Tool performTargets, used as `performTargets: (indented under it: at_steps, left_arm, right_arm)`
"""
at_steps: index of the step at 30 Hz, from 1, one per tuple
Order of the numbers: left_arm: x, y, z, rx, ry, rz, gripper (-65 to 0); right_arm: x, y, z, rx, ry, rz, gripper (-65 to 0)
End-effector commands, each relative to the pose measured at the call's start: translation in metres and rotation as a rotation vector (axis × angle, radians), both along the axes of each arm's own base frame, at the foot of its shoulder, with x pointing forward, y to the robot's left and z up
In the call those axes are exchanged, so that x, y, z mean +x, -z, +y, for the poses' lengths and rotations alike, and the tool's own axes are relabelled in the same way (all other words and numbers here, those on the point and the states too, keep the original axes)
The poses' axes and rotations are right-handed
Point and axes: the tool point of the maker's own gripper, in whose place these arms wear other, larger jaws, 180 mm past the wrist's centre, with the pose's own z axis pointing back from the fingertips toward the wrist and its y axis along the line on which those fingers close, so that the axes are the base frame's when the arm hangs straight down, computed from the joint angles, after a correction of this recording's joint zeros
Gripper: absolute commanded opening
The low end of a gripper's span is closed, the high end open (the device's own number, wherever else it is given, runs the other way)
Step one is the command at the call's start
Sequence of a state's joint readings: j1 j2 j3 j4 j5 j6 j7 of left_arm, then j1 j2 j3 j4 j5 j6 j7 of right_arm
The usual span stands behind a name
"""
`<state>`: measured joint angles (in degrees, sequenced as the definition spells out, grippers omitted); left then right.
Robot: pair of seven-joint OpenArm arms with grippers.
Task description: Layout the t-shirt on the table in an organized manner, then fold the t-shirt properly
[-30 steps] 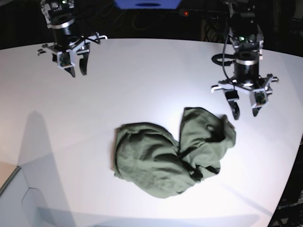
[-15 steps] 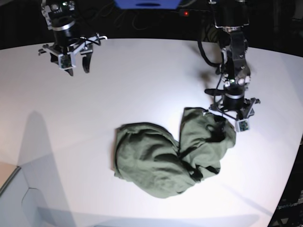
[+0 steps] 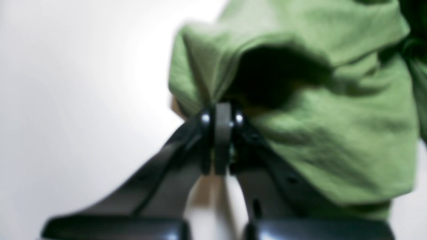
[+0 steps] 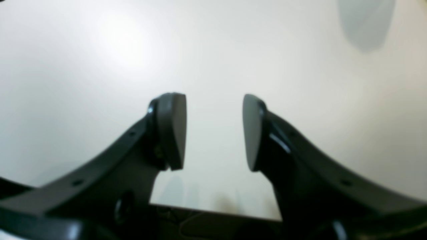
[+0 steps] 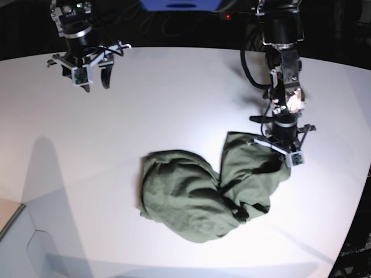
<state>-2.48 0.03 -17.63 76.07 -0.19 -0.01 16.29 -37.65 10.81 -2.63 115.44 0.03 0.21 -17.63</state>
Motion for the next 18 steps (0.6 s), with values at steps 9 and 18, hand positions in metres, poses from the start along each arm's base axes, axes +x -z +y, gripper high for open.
performTargets:
  at_steps: [9, 18]
  left_arm:
    - [-0.03, -0.172, 0.063, 0.179, -0.152, -0.422, -64.6]
    - [-0.095, -0.173, 0.128, 0.289, -0.325, -0.368, -64.6]
  right_arm:
    - [0.057, -0.044, 0.009, 0.013, -0.022, -0.196, -37.4]
    - [0.111, -0.026, 0.043, 0.0, -0.106, -0.079, -37.3]
